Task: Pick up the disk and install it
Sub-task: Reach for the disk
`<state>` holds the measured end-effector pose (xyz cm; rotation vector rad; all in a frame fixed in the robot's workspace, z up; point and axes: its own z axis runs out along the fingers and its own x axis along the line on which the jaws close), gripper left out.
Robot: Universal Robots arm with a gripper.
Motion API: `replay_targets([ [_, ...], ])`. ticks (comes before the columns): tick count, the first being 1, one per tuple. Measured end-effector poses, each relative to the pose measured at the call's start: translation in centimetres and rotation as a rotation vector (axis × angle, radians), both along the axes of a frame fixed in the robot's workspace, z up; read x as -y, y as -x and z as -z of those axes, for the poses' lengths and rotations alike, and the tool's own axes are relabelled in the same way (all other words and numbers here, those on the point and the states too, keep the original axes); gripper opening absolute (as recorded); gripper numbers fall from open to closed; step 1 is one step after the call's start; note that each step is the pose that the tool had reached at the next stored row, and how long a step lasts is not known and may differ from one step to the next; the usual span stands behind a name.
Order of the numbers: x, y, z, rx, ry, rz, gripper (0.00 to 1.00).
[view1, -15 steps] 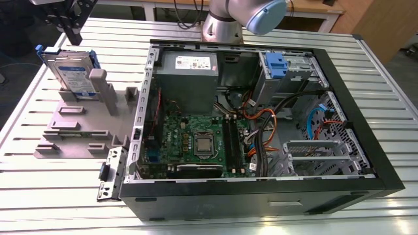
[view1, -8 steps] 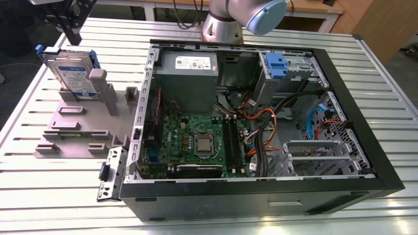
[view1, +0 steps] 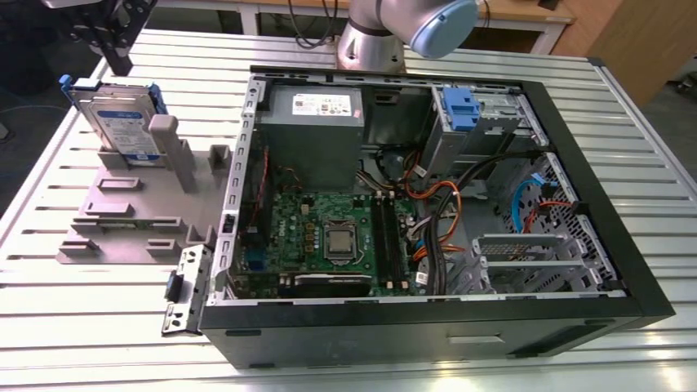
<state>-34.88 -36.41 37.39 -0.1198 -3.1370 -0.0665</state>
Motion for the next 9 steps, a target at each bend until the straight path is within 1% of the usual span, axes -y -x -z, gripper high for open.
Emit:
replay_targets([
  [6,-0.03,0.29,0.03,0.0001,0.0,0.0,0.11],
  [9,-0.25,0.58,0.05,0.0,-0.0001,0.0,0.11],
])
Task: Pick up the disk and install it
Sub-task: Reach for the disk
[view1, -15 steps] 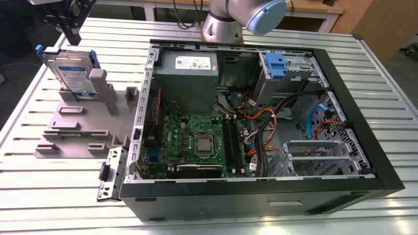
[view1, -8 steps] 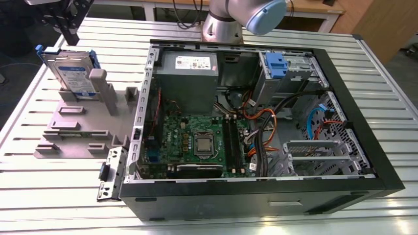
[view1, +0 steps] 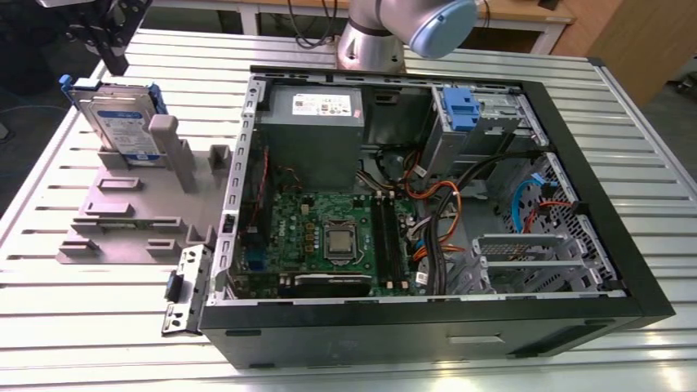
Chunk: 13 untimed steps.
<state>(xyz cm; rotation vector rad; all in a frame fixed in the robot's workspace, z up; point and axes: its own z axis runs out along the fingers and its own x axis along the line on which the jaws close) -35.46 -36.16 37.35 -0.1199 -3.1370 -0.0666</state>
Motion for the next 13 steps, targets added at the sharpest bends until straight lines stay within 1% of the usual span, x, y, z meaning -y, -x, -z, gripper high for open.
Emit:
replay_targets([
  [2,-0.25,0.26,0.01,-0.0001,0.0,0.0,0.11],
  [5,-0.62,0.95,0.02,-0.0001,0.0001,0.0,0.11],
  [10,-0.91,2.27,0.05,0.0,0.0,0.0,0.11],
  [13,-0.97,2.73,0.06,-0.0013,0.0,0.0,0.11],
])
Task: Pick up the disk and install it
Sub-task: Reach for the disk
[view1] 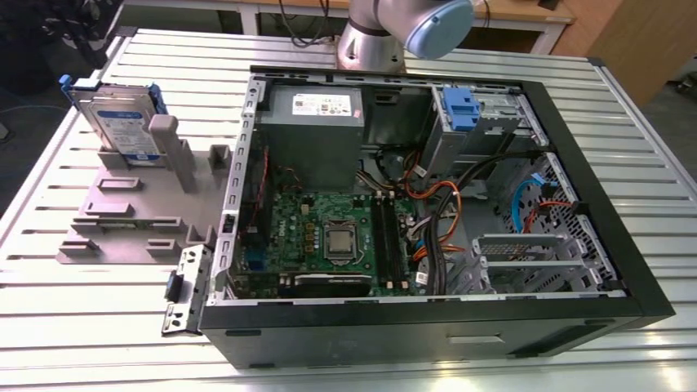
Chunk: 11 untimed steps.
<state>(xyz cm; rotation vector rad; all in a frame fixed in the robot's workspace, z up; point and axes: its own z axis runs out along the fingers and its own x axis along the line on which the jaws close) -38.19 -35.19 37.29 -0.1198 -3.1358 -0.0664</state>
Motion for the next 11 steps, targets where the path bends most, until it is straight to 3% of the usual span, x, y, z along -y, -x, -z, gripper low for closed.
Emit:
replay_targets([
  [11,-0.2,1.25,0.18,-0.0005,-0.0003,-0.018,0.11],
])
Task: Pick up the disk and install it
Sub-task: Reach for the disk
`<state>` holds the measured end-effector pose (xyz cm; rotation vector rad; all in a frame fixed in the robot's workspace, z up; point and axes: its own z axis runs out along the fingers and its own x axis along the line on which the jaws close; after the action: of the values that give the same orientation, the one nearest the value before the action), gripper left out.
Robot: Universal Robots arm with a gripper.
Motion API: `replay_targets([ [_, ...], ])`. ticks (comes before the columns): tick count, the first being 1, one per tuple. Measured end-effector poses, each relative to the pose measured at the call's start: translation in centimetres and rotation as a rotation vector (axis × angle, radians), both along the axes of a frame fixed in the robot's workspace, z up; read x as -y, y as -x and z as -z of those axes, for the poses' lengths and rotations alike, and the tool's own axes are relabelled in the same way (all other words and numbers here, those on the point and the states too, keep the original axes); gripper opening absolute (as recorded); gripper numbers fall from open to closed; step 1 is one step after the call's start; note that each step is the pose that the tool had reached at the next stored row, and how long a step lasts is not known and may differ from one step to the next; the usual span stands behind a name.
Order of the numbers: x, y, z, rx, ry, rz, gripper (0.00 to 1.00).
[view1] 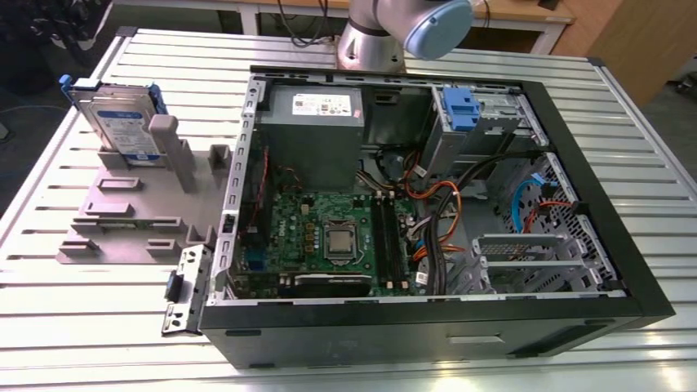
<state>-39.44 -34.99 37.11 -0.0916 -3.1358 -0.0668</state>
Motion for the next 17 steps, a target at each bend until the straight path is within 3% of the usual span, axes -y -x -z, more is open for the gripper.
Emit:
replay_targets([
  [10,-1.13,1.56,0.17,0.0001,0.0,-0.003,0.11],
  [17,-1.5,2.64,0.26,0.0,0.0,-0.003,0.11],
])
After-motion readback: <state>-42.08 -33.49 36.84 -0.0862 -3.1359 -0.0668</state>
